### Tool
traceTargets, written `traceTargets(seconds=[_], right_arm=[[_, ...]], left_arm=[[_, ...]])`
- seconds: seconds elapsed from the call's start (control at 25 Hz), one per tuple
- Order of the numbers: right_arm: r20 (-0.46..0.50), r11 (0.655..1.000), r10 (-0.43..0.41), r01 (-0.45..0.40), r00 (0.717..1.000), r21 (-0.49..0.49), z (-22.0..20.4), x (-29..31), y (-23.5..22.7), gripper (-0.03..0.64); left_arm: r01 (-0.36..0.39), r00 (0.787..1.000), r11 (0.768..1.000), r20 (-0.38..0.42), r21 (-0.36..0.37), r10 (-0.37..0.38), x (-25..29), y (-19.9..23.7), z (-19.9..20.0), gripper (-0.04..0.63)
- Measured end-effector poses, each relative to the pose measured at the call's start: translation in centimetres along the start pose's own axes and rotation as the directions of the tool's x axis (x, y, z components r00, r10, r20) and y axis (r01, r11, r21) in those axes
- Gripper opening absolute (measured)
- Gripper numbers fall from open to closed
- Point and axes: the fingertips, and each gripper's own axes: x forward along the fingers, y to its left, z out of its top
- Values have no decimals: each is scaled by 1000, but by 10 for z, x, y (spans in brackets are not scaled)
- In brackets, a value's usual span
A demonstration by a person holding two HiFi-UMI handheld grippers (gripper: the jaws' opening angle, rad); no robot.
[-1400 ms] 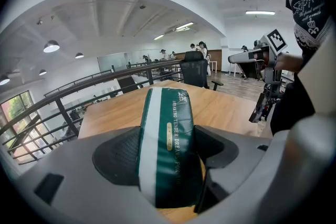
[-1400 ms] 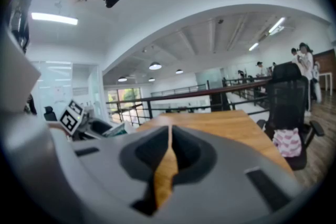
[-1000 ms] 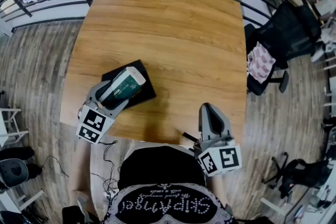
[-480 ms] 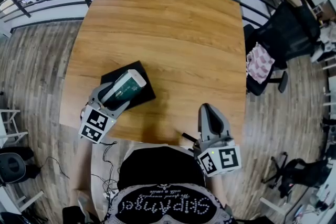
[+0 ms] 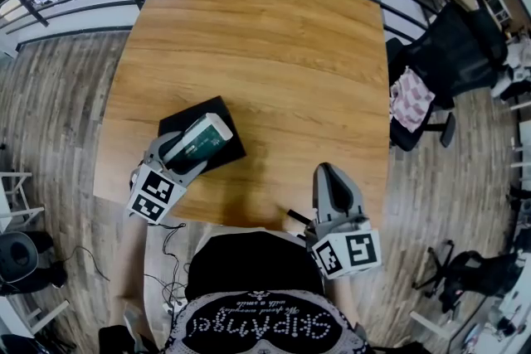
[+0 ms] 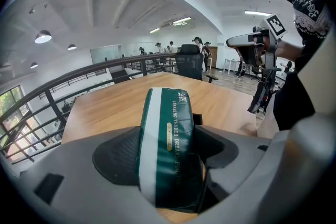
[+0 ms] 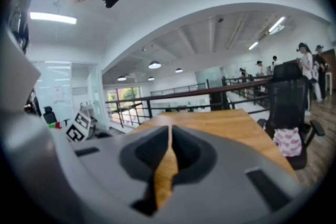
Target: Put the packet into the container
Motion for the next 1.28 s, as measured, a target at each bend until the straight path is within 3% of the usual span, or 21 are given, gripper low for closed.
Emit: traceTargets(seconds=[0.56, 1.28], right_arm=[[-4, 1000, 3, -3, 1000, 2, 0, 3, 0, 40], [-6, 1000, 5, -5, 1000, 3, 0, 2, -1, 40]], left_arm=[[67, 996, 997, -68, 42, -64, 14, -7, -13, 347], [121, 983, 992, -147, 40, -114, 32, -5, -35, 347]])
